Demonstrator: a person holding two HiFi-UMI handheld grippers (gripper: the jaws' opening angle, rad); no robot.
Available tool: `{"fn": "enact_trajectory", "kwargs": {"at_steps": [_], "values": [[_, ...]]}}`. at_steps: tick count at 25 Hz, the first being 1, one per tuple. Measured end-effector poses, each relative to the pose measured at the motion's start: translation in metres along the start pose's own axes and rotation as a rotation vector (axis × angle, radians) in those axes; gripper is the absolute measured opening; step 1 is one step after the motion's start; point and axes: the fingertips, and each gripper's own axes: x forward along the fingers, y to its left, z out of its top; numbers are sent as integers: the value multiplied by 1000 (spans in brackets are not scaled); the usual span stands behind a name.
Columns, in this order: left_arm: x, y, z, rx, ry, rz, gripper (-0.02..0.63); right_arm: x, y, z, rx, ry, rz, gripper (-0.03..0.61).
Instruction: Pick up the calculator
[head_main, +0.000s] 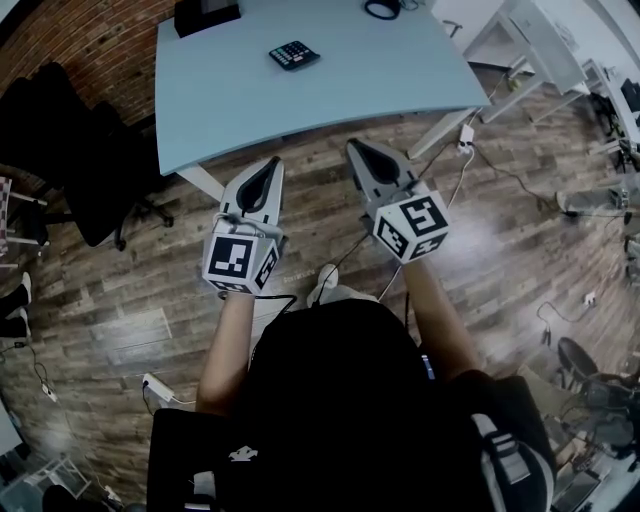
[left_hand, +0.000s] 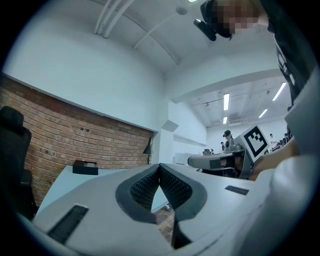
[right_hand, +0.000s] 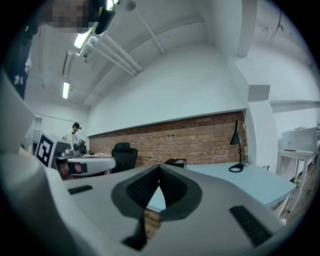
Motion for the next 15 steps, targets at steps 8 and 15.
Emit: {"fn": "enact_trajectory", "kwargs": {"at_steps": [8,15], "values": [[26,-1,4,0,0,23,3,10,-26,5,7,-9,23,5],[46,-8,0,8,14,37,3,11,-54,2,23,-7,26,5]]}}
